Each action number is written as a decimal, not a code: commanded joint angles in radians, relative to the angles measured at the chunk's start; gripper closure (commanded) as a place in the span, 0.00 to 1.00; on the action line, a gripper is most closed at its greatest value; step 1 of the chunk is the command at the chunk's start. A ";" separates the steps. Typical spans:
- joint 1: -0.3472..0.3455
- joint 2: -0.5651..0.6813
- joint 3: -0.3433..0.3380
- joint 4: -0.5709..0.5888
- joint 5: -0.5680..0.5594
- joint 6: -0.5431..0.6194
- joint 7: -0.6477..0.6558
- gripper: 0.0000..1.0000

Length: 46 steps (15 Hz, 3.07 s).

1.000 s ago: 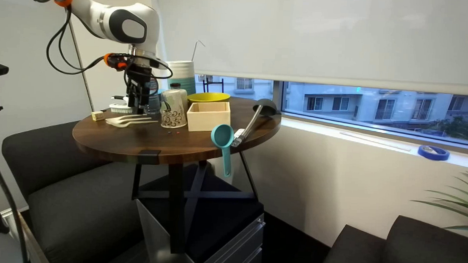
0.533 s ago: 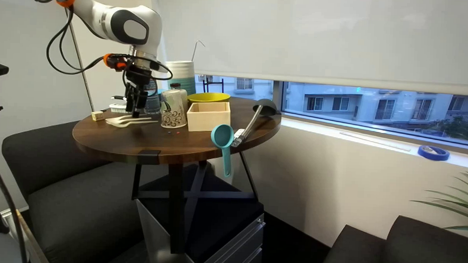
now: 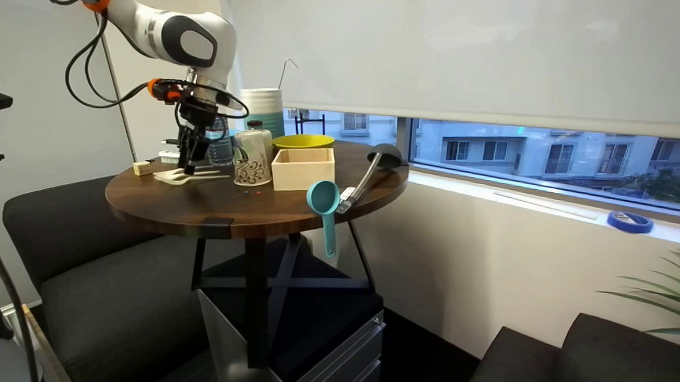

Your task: Rearrange the wooden kitchen utensils

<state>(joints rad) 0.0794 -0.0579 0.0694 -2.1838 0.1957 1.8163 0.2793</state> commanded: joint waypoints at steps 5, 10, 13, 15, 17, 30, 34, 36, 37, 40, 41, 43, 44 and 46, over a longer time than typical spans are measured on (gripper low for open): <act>-0.004 0.016 0.001 0.001 0.020 -0.030 -0.026 0.41; -0.003 0.032 0.002 0.007 0.023 -0.030 -0.031 0.73; -0.003 0.037 0.000 0.012 0.024 -0.033 -0.031 0.96; -0.003 0.039 -0.001 0.018 0.029 -0.036 -0.034 1.00; -0.003 0.036 -0.001 0.024 0.034 -0.037 -0.036 0.96; -0.056 -0.128 -0.066 -0.069 0.061 -0.032 -0.126 0.96; -0.083 -0.165 -0.097 -0.137 0.061 -0.029 -0.147 0.96; -0.092 -0.175 -0.108 -0.161 0.066 -0.023 -0.157 0.96; -0.096 -0.176 -0.112 -0.169 0.065 -0.022 -0.161 0.96; -0.102 -0.176 -0.120 -0.189 0.069 -0.019 -0.168 0.96; -0.102 -0.173 -0.120 -0.190 0.067 -0.017 -0.169 0.96; -0.101 -0.169 -0.122 -0.194 0.066 -0.016 -0.171 0.94; -0.101 -0.170 -0.122 -0.193 0.068 -0.019 -0.173 0.60; -0.100 -0.180 -0.120 -0.187 0.066 -0.019 -0.168 0.52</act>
<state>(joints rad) -0.0123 -0.2078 -0.0548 -2.3581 0.2312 1.7924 0.1308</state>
